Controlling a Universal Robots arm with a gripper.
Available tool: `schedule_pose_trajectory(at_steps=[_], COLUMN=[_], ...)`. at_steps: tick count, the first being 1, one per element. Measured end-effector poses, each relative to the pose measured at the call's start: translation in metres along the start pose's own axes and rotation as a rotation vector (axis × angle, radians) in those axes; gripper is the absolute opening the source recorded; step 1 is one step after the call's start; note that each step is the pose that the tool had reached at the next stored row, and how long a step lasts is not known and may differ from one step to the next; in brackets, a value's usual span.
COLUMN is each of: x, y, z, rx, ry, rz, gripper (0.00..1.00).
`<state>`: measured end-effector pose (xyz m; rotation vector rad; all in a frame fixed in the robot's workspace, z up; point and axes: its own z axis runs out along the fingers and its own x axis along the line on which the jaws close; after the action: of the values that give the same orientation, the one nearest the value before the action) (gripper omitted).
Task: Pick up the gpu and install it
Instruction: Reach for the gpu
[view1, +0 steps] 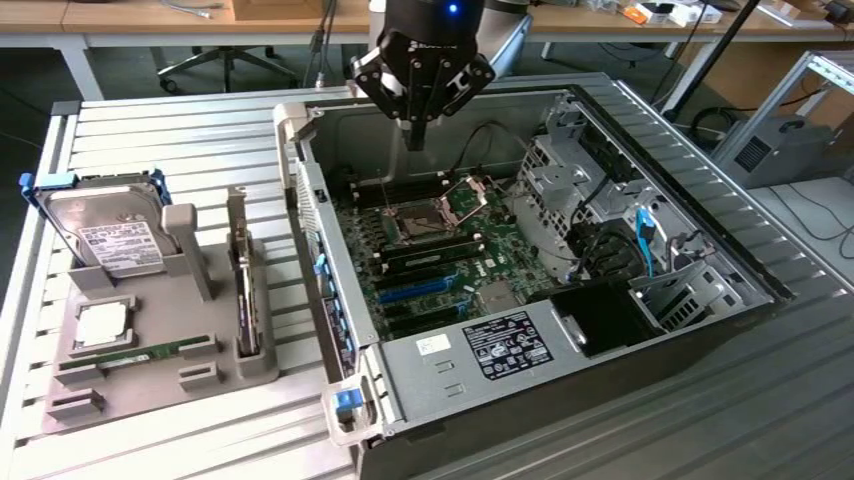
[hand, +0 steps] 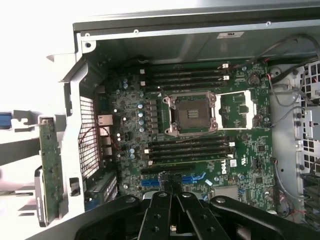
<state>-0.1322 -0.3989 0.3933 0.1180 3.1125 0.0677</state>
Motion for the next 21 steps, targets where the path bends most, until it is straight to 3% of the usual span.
schedule_pose_trajectory(at_steps=[21], x=[0.011], y=[-0.0009], z=[0.0004], rx=[0.0], ry=[0.0001], rz=[0.0], gripper=[0.11])
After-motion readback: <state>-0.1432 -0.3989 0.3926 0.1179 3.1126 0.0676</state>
